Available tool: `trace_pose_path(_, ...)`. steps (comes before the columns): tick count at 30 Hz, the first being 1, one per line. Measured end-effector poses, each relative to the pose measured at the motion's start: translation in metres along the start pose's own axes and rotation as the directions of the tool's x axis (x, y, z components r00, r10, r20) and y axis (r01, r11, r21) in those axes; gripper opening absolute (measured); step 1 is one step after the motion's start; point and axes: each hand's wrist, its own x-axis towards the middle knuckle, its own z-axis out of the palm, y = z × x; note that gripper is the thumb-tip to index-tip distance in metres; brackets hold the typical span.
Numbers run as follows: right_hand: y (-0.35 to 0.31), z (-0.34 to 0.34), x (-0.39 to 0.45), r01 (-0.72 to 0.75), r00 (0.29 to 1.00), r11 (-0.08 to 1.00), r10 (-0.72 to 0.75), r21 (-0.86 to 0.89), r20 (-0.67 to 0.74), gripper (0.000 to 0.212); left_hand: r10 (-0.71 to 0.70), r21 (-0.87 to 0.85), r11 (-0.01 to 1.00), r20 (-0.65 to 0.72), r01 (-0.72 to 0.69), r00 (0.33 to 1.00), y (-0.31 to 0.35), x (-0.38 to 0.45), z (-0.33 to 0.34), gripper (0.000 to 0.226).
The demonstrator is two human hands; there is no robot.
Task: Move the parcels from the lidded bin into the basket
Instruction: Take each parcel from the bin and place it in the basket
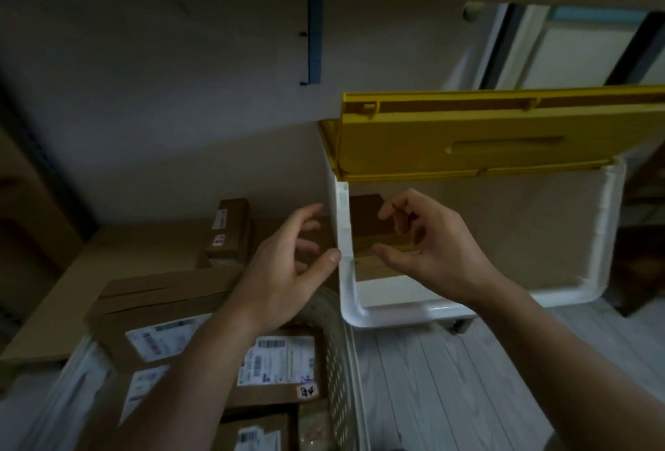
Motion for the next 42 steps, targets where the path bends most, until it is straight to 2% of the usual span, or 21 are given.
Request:
trace_pose_path(3,0.018,-0.007,0.000,-0.068,0.998,0.998,0.068,0.000,0.014,0.038,-0.070,-0.072,0.995,-0.021,0.069,0.997,-0.003,0.014,0.017,0.088)
trace_pose_path(4,0.024,-0.008,0.001,-0.087,0.996,0.996,0.087,-0.004,0.024,0.038,-0.080,-0.088,0.993,-0.030,0.077,0.996,-0.004,0.018,0.022,0.092)
trace_pose_path(7,0.045,-0.001,0.009,-0.164,0.984,0.986,0.165,-0.022,0.061,0.037,-0.094,-0.067,0.994,-0.037,0.092,0.995,-0.006,0.026,0.037,0.072)
trace_pose_path(10,0.074,0.016,0.023,-0.307,0.940,0.951,0.306,-0.015,0.154,0.037,-0.130,-0.040,0.991,-0.006,0.130,0.991,-0.008,0.030,0.041,0.050)
trace_pose_path(13,0.110,0.038,0.035,-0.467,0.861,0.882,0.469,-0.061,0.197,0.047,-0.127,-0.035,0.991,0.020,0.128,0.992,-0.013,0.033,0.039,0.044)
trace_pose_path(16,0.128,0.058,0.046,-0.534,0.802,0.801,0.581,-0.271,0.139,0.067,-0.129,-0.034,0.991,0.015,0.130,0.991,-0.015,0.034,0.037,0.047)
trace_pose_path(17,0.132,0.064,0.050,-0.565,0.773,0.761,0.623,-0.318,0.120,0.066,-0.131,-0.039,0.990,0.017,0.132,0.991,-0.016,0.033,0.037,0.051)
trace_pose_path(19,0.135,0.075,0.058,-0.607,0.712,0.692,0.692,-0.391,0.119,0.046,-0.134,-0.047,0.990,0.023,0.135,0.991,-0.018,0.033,0.036,0.055)
trace_pose_path(21,0.138,0.085,0.065,-0.614,0.697,0.679,0.706,-0.402,0.126,0.025,-0.137,-0.045,0.989,0.025,0.138,0.990,-0.020,0.033,0.036,0.057)
trace_pose_path(23,0.145,0.092,0.070,-0.686,0.688,0.672,0.724,-0.280,0.049,0.014,-0.144,-0.043,0.988,0.031,0.146,0.989,-0.021,0.033,0.036,0.060)
trace_pose_path(26,0.156,0.098,0.077,-0.792,0.609,0.610,0.782,-0.035,-0.132,0.035,-0.148,-0.061,0.987,0.030,0.150,0.988,-0.020,0.033,0.036,0.060)
trace_pose_path(29,0.162,0.101,0.082,-0.799,0.578,0.599,0.788,0.053,-0.211,0.056,-0.133,-0.075,0.988,0.034,0.135,0.991,-0.019,0.033,0.036,0.055)
trace_pose_path(31,0.160,0.103,0.081,-0.794,0.582,0.605,0.783,0.057,-0.218,0.056,-0.130,-0.075,0.988,0.037,0.133,0.991,-0.018,0.033,0.036,0.055)
trace_pose_path(33,0.156,0.103,0.079,-0.791,0.592,0.612,0.776,0.030,-0.218,0.046,-0.131,-0.079,0.988,0.040,0.134,0.991,-0.018,0.032,0.035,0.057)
trace_pose_path(35,0.150,0.099,0.079,-0.809,0.569,0.586,0.801,0.051,-0.185,0.038,-0.132,-0.077,0.988,0.053,0.136,0.990,-0.016,0.031,0.035,0.060)
trace_pose_path(38,0.139,0.089,0.080,-0.816,0.498,0.507,0.861,0.279,-0.108,0.024,-0.132,-0.043,0.990,0.075,0.135,0.988,-0.016,0.028,0.034,0.063)
trace_pose_path(42,0.117,0.068,0.076,-0.730,0.416,0.319,0.909,0.604,0.023,0.006,-0.126,-0.039,0.991,0.050,0.128,0.991,-0.012,0.021,0.034,0.058)
